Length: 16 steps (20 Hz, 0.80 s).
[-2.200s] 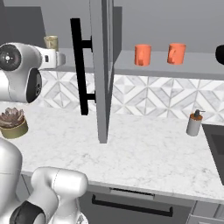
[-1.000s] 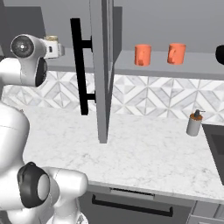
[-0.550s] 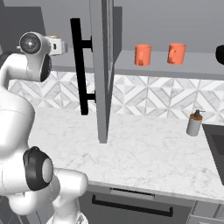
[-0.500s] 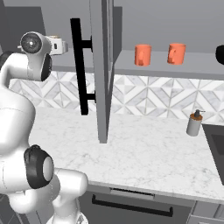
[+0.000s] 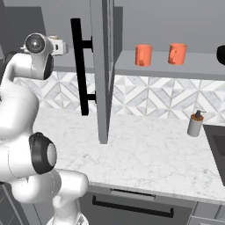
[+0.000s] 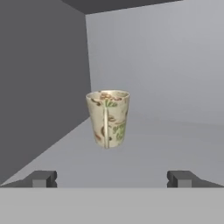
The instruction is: Gather all objects into one cabinet and sort the glasses and bowls to opposite sides.
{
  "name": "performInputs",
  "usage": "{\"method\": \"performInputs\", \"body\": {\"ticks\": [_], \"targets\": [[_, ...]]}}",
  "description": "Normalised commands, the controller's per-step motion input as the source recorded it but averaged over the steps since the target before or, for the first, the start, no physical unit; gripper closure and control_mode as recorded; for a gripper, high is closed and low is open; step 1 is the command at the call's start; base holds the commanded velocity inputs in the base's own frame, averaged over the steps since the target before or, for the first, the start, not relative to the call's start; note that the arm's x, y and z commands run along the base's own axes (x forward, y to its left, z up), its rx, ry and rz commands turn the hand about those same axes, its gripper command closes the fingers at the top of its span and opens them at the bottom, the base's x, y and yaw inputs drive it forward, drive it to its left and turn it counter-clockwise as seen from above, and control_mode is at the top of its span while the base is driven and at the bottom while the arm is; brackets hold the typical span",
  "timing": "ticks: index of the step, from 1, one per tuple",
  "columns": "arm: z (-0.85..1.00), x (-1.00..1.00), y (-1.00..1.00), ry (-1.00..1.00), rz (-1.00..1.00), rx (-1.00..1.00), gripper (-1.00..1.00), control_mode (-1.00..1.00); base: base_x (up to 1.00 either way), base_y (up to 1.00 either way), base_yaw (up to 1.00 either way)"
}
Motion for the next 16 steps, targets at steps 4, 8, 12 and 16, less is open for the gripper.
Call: {"method": "performInputs", "body": {"ticks": [4,8,12,16], "targets": [[-0.08,0.30,0.20,0.00,0.00,0.00,-1.00,-1.00,0.00,0.00,0.00],[0.00,0.35,0.08,0.00,0.00,0.00,-1.00,-1.00,0.00,0.00,0.00],[0.00,0.29,0.00,0.00,0.00,0.00,-1.00,-1.00,0.00,0.00,0.00],[0.00,0.33,0.05,0.00,0.00,0.00,-1.00,-1.00,0.00,0.00,0.00]]}}
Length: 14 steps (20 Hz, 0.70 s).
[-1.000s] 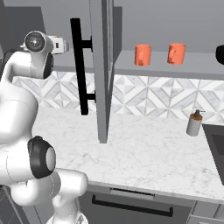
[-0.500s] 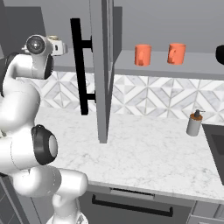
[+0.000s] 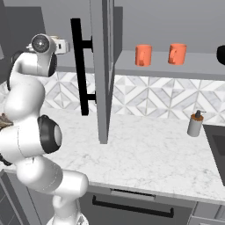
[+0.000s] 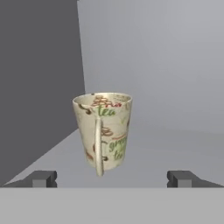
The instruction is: Gather all objects into one cabinet and sort the glasses and bowls to opposite sides.
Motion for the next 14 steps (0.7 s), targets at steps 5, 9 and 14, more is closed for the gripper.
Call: {"method": "performInputs", "body": {"ticks": [5,9,14], "targets": [[0.00,0.26,0.22,0.00,0.00,0.00,-1.00,-1.00,0.00,0.00,0.00],[0.00,0.22,0.05,0.00,0.00,0.00,-1.00,-1.00,0.00,0.00,0.00],[-0.01,0.20,0.00,0.00,0.00,0.00,-1.00,-1.00,0.00,0.00,0.00]]}}
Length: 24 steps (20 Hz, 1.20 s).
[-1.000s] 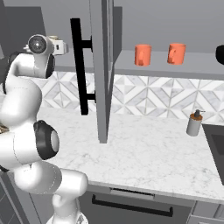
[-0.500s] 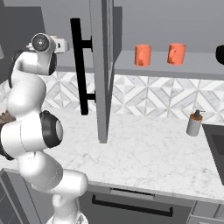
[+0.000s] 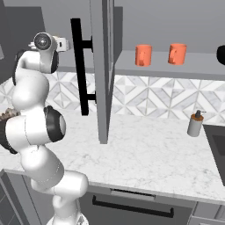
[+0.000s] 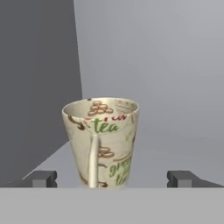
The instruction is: Gather all objects into one cabinet and sort the glasses and bowls to opposite sides.
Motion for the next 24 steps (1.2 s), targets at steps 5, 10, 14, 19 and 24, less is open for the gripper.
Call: {"method": "performInputs", "body": {"ticks": [5,10,14,19,24], "targets": [[-0.01,0.33,0.14,0.00,0.00,0.00,-1.00,-1.00,0.00,0.00,0.00],[0.00,0.23,0.17,0.00,0.00,0.00,-1.00,-1.00,0.00,0.00,0.00],[0.00,0.00,0.05,0.00,0.00,0.00,1.00,-1.00,0.00,0.00,0.00],[0.00,0.00,0.00,0.00,0.00,0.00,1.00,-1.00,0.00,0.00,0.00],[0.00,0.00,0.00,0.00,0.00,0.00,1.00,-1.00,0.00,0.00,0.00]]}}
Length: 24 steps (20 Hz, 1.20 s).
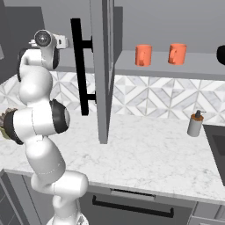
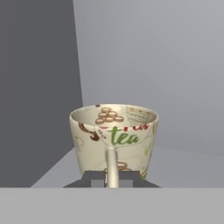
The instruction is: Gather all objects into one cabinet and sort the glasses and bowls to opposite sides.
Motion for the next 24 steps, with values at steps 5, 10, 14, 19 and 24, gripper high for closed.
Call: {"method": "performInputs", "body": {"ticks": [5,10,14,19,24], "targets": [[0.00,0.00,0.00,0.00,0.00,0.00,1.00,-1.00,0.00,0.00,0.00],[0.00,-0.07,-0.07,0.00,0.00,0.00,1.00,-1.00,0.00,0.00,0.00],[0.00,-0.24,-0.21,0.00,0.00,0.00,1.00,-1.00,0.00,0.00,0.00],[0.00,-0.25,-0.24,0.00,0.00,0.00,1.00,-1.00,0.00,0.00,0.00],[0.00,-0.29,-0.17,0.00,0.00,0.00,1.00,-1.00,0.00,0.00,0.00]]}}
